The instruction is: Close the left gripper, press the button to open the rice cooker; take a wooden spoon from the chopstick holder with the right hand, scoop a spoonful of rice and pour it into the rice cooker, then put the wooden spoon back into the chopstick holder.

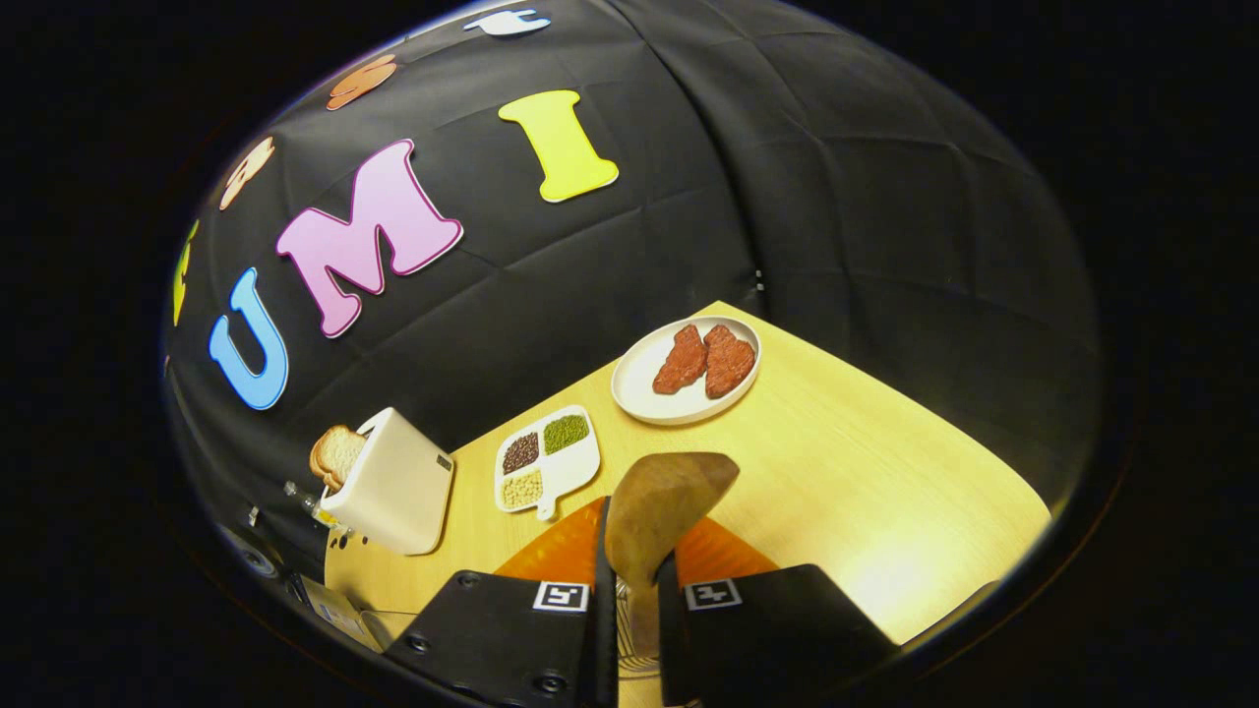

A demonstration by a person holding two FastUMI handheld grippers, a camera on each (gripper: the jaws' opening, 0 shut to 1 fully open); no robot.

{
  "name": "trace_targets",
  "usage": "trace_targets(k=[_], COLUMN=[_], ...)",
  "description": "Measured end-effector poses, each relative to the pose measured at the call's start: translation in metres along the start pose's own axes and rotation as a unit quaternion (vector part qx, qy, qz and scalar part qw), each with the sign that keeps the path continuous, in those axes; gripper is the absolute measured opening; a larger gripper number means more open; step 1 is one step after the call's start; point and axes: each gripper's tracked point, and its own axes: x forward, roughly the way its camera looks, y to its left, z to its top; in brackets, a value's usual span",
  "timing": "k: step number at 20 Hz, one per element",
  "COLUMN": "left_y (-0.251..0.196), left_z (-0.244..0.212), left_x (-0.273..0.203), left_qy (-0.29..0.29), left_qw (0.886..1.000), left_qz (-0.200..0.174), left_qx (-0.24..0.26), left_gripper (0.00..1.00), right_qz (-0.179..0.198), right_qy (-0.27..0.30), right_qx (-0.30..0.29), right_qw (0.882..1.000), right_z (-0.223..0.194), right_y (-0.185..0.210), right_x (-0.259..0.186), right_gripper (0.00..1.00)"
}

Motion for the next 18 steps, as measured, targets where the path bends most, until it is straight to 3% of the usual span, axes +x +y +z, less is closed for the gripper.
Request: trace_targets(k=[2, 3, 4, 5, 8, 13, 18], left_y=[0.006, 0.008, 0.012, 0.013, 0.023, 0.046, 0.046], left_z=[0.022, 0.030, 0.039, 0.049, 0.081, 0.123, 0.159], left_x=[0.010, 0.015, 0.021, 0.026, 0.047, 0.085, 0.120], left_qy=[-0.025, -0.036, -0.045, -0.056, -0.090, -0.140, -0.197], left_qw=[1.000, 0.999, 0.998, 0.998, 0.996, 0.990, 0.978], left_qz=[0.002, 0.003, 0.006, 0.005, 0.004, 0.015, -0.011], left_qx=[0.018, 0.029, 0.032, 0.029, 0.022, 0.032, 0.070], left_gripper=[0.95, 0.95, 0.95, 0.95, 0.95, 0.95, 0.92], right_qz=[-0.008, -0.010, -0.011, -0.009, -0.021, -0.027, -0.026], right_qy=[0.000, 0.000, -0.001, -0.007, -0.013, -0.028, -0.024], right_qx=[0.005, 0.008, 0.012, 0.013, -0.009, -0.060, -0.088], right_qw=[1.000, 1.000, 1.000, 1.000, 1.000, 0.997, 0.996], right_z=[0.002, 0.004, 0.008, 0.012, 0.016, 0.017, -0.003], right_y=[-0.005, -0.008, -0.009, -0.009, -0.019, -0.022, -0.017], right_x=[-0.008, -0.012, -0.017, -0.026, -0.045, -0.095, -0.146], right_gripper=[0.29, 0.26, 0.62, 0.51, 0.97, 0.99, 0.99])
